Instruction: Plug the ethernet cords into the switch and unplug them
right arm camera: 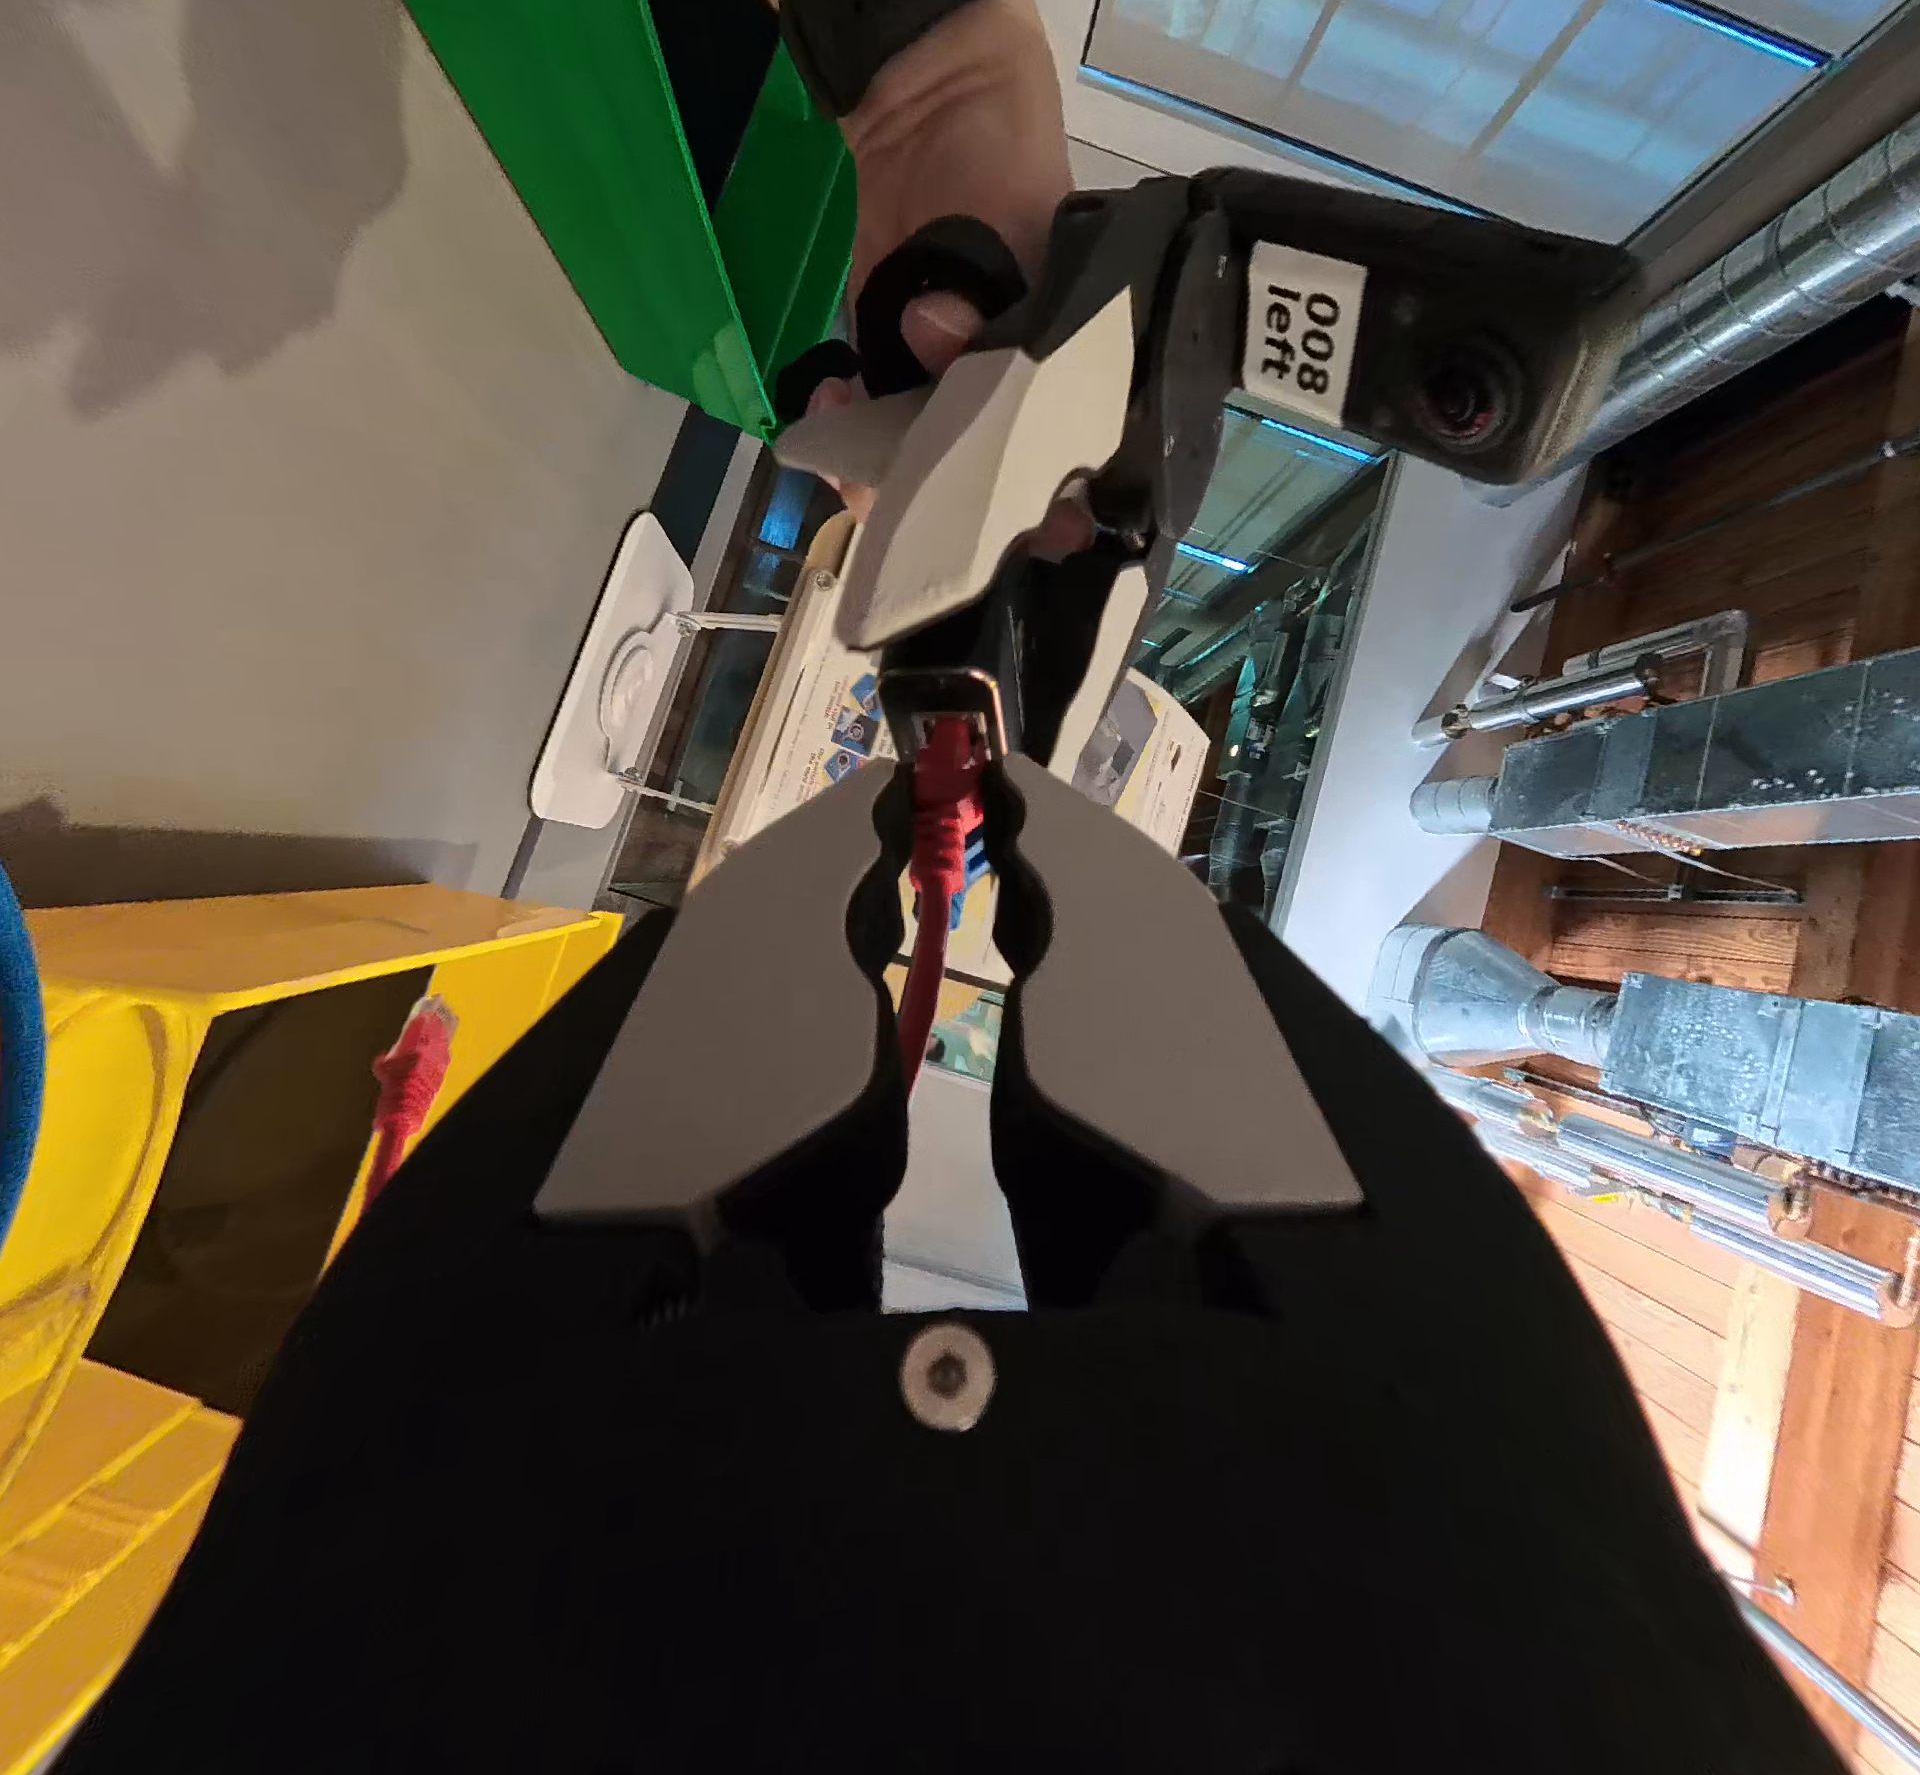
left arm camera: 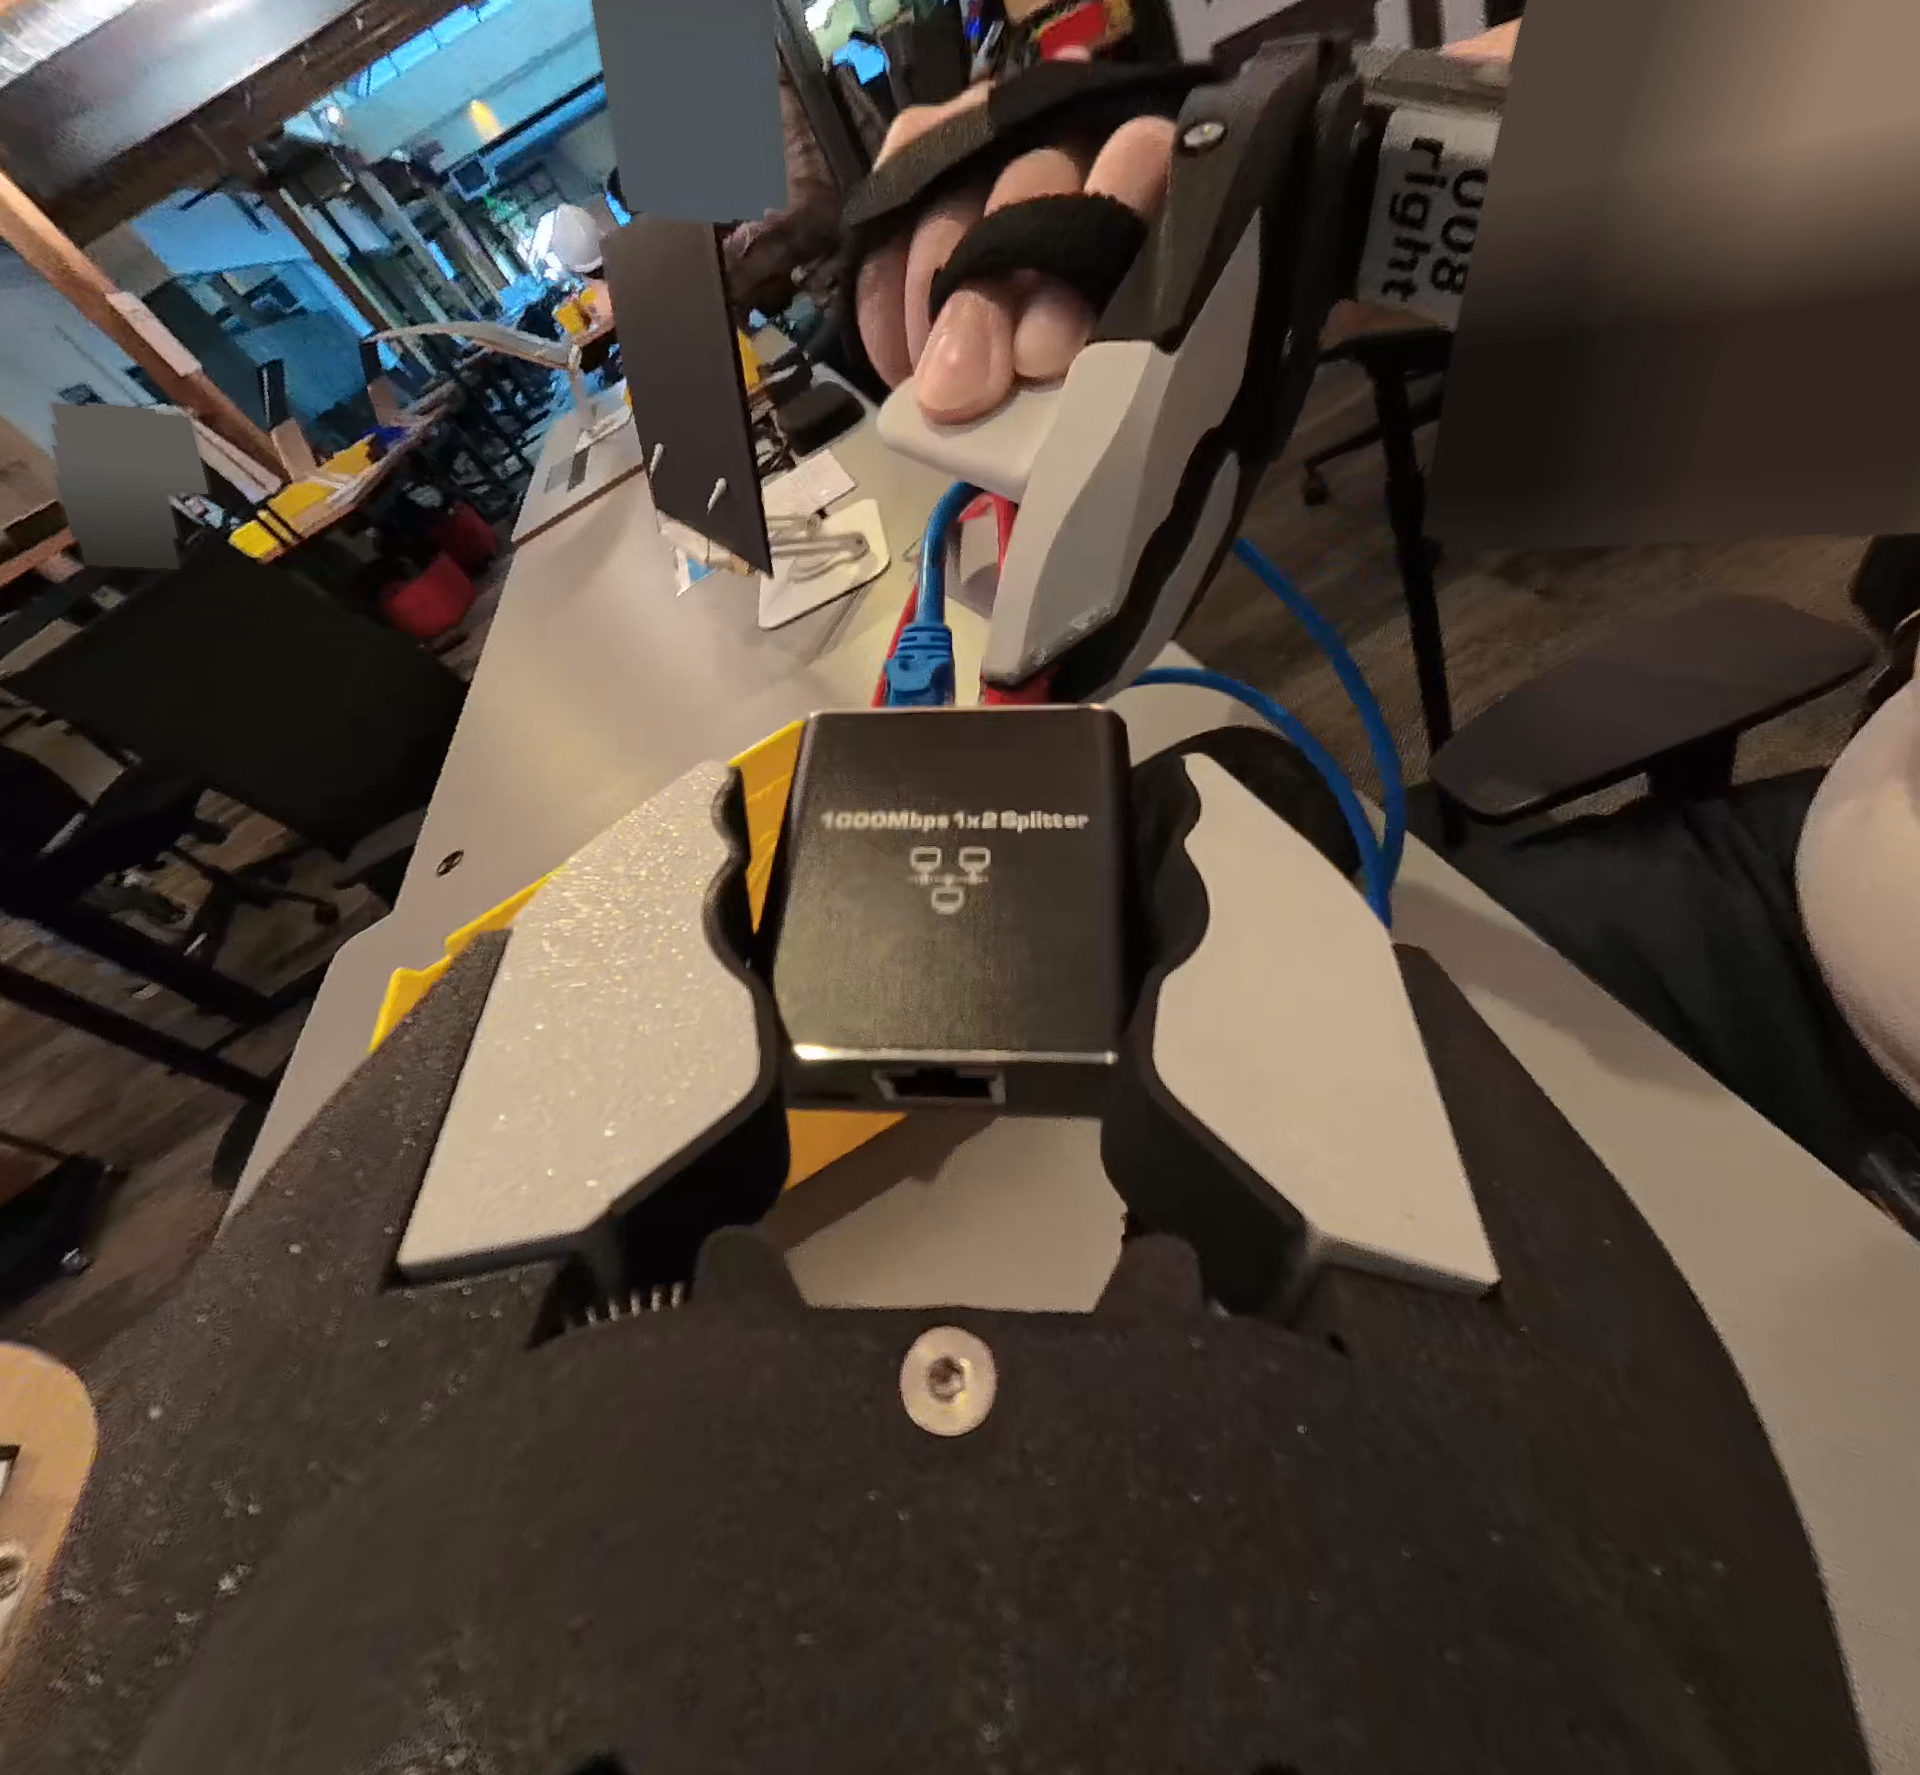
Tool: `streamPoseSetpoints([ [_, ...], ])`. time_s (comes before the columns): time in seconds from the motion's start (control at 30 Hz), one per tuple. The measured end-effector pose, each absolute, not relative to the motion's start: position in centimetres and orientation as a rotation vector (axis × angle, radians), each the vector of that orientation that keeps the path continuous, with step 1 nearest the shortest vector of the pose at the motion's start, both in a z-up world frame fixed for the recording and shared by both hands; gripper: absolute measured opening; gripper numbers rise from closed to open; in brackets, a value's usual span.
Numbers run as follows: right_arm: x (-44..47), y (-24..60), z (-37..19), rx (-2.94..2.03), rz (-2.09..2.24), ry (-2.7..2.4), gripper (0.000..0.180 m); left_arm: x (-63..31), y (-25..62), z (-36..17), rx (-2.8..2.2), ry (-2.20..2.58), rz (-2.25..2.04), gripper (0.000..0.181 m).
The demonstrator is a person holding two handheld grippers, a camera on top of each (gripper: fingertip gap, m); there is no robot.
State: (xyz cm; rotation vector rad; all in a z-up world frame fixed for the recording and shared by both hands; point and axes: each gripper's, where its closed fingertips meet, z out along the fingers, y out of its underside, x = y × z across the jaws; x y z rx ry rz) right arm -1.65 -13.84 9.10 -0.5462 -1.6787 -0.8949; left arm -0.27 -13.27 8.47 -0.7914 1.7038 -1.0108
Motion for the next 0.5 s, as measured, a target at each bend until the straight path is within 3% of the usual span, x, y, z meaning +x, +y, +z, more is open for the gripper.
streamPoseSetpoints([
  [0.5,-2.0,-11.9,4.9,-0.528,-0.827,-1.626,0.014,-1.1,-11.1,2.9,-1.177,1.861,-0.89,0.073],
])
